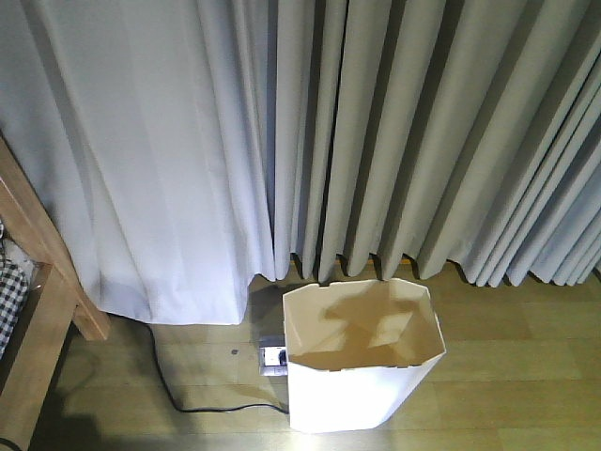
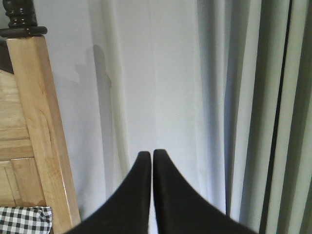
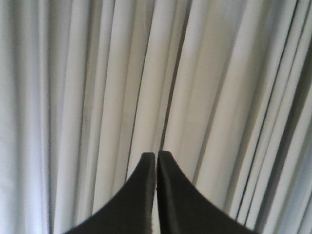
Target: Move trash bin to bedside with robot
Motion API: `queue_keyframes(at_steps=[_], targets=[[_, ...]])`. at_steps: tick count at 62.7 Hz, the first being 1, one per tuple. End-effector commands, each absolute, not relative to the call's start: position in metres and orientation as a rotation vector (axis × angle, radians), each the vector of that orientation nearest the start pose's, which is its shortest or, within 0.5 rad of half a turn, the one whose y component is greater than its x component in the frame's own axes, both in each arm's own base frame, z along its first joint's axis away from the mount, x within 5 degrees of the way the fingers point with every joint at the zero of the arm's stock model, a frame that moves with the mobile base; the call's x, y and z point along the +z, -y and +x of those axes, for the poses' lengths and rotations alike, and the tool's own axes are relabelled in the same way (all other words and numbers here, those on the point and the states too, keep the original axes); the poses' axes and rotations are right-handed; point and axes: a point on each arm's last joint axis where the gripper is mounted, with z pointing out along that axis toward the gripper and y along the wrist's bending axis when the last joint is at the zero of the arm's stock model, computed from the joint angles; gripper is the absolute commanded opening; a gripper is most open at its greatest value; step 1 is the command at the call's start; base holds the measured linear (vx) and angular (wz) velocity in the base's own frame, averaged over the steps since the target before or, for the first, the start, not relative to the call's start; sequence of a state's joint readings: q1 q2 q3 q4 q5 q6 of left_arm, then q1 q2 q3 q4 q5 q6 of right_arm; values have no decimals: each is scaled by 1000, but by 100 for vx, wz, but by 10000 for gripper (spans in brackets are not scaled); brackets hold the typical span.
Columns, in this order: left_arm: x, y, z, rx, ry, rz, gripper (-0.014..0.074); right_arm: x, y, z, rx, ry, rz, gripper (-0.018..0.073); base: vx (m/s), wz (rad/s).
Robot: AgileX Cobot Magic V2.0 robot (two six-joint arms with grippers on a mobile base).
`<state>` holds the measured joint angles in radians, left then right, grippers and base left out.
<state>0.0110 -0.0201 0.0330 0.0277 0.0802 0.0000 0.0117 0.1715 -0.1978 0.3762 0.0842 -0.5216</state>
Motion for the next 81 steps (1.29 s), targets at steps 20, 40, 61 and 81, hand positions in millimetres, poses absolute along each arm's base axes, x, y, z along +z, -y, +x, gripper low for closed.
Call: queue_keyframes(at_steps=[20, 40, 61, 81], targets=[[199, 0, 56, 7, -1507, 0, -6, 214, -1, 60, -69, -1449, -74, -8, 0, 0], [199, 0, 56, 7, -1508, 0, -6, 208, -1, 55, -32, -1457, -43, -8, 0, 0], [199, 0, 56, 7, -1508, 0, -6, 207, -1, 55, -33, -1458, -43, -8, 0, 0], [199, 0, 56, 7, -1508, 0, -6, 207, -1, 55, -33, -1458, -43, -8, 0, 0]])
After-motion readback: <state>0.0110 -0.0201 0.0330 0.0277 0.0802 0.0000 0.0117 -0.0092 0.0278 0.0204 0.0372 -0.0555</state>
